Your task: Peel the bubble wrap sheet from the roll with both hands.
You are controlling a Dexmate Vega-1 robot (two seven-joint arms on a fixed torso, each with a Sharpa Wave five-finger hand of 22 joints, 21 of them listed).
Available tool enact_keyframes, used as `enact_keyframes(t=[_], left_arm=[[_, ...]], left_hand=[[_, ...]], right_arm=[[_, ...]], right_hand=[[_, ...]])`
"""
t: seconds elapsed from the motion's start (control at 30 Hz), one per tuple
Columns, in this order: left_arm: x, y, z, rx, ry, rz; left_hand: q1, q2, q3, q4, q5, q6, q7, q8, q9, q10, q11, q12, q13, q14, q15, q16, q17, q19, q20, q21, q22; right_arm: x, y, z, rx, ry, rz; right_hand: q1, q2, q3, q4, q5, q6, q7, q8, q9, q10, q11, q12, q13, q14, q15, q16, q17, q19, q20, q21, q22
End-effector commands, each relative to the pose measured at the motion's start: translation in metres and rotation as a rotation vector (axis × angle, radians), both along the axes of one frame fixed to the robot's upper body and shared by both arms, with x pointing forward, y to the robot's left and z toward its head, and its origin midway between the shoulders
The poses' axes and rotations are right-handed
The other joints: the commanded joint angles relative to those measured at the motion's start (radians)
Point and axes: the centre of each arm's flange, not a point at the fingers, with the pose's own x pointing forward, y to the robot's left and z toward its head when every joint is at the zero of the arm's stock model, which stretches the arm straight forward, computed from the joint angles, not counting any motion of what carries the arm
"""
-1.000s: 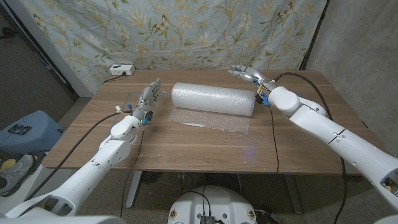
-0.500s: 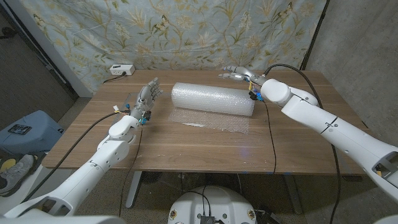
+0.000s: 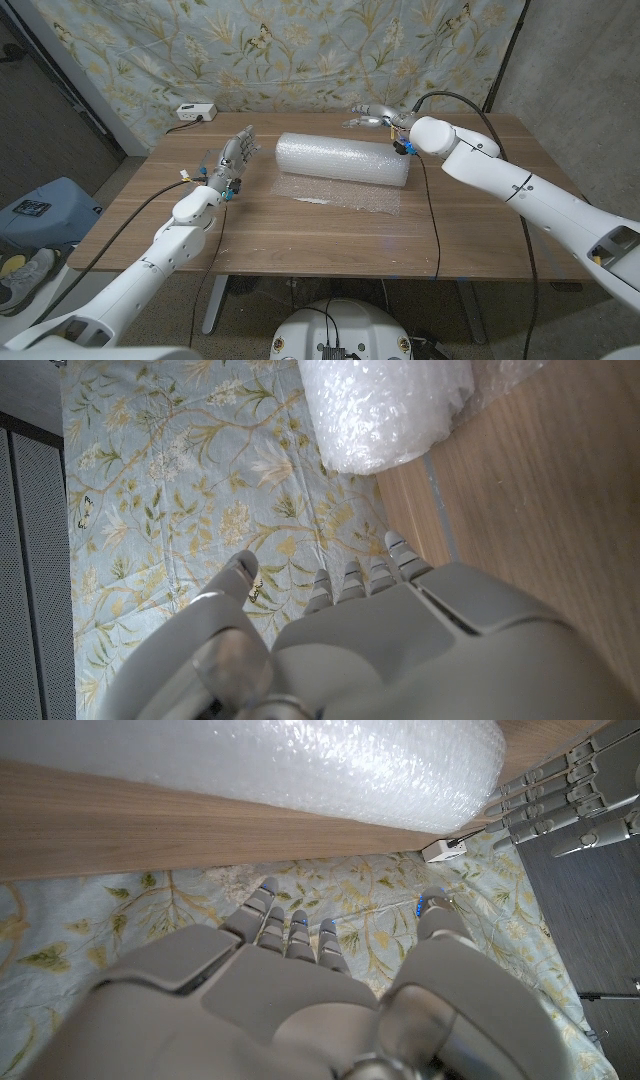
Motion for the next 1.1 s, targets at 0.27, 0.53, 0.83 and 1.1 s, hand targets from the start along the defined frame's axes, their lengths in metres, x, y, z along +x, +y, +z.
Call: enact_keyframes(t=[0.27,0.53,0.83,1.1], left_arm=[[-0.013,-0.001,-0.009,-0.009,-0.001,0.006],[-0.02,0.001,-0.012,-0.012,0.002,0.015],[-0.025,0.005,-0.013,-0.009,-0.001,0.013],[-0.024,0.006,-0.015,-0.019,0.001,-0.003]], left_hand=[[0.013,-0.001,0.0,-0.008,0.005,-0.003,0.007,-0.001,0.004,0.002,0.009,0.004,0.0,-0.001,0.014,0.0,0.003,0.004,0.003,-0.004,0.002],[0.014,0.0,-0.001,-0.011,0.005,-0.002,0.007,-0.001,0.004,0.003,0.01,0.004,0.0,-0.001,0.016,0.0,0.003,0.006,0.004,-0.006,0.002],[0.014,0.0,-0.002,-0.013,0.005,-0.004,0.007,-0.001,0.004,0.002,0.01,0.003,0.0,-0.002,0.017,0.0,0.004,0.008,0.005,-0.009,0.002],[0.015,0.001,-0.003,-0.015,0.005,-0.005,0.007,-0.002,0.004,0.002,0.011,0.003,0.0,-0.002,0.018,0.0,0.004,0.009,0.006,-0.011,0.002]], right_arm=[[-0.009,0.03,0.008,-0.174,0.052,-0.025],[-0.01,0.044,0.009,-0.273,0.057,-0.061],[-0.008,0.06,0.01,-0.348,0.086,-0.084],[-0.004,0.072,0.011,-0.417,0.092,-0.103]], right_hand=[[0.032,-0.045,-0.014,-0.006,0.007,-0.044,0.051,0.004,0.006,-0.038,0.049,0.004,0.006,-0.038,0.047,0.001,0.004,-0.042,0.039,0.002,0.002],[0.048,-0.077,-0.025,-0.001,0.02,-0.095,0.091,0.001,0.008,-0.073,0.064,0.005,0.01,-0.07,0.061,0.002,0.007,-0.069,0.047,0.005,0.003],[0.061,-0.107,-0.04,0.004,0.034,-0.133,0.113,0.005,0.012,-0.107,0.072,0.008,0.017,-0.098,0.071,0.003,0.01,-0.086,0.053,0.008,0.004],[0.069,-0.118,-0.048,0.009,0.044,-0.156,0.116,0.007,0.014,-0.133,0.072,0.01,0.023,-0.117,0.072,0.005,0.012,-0.102,0.056,0.008,0.004]])
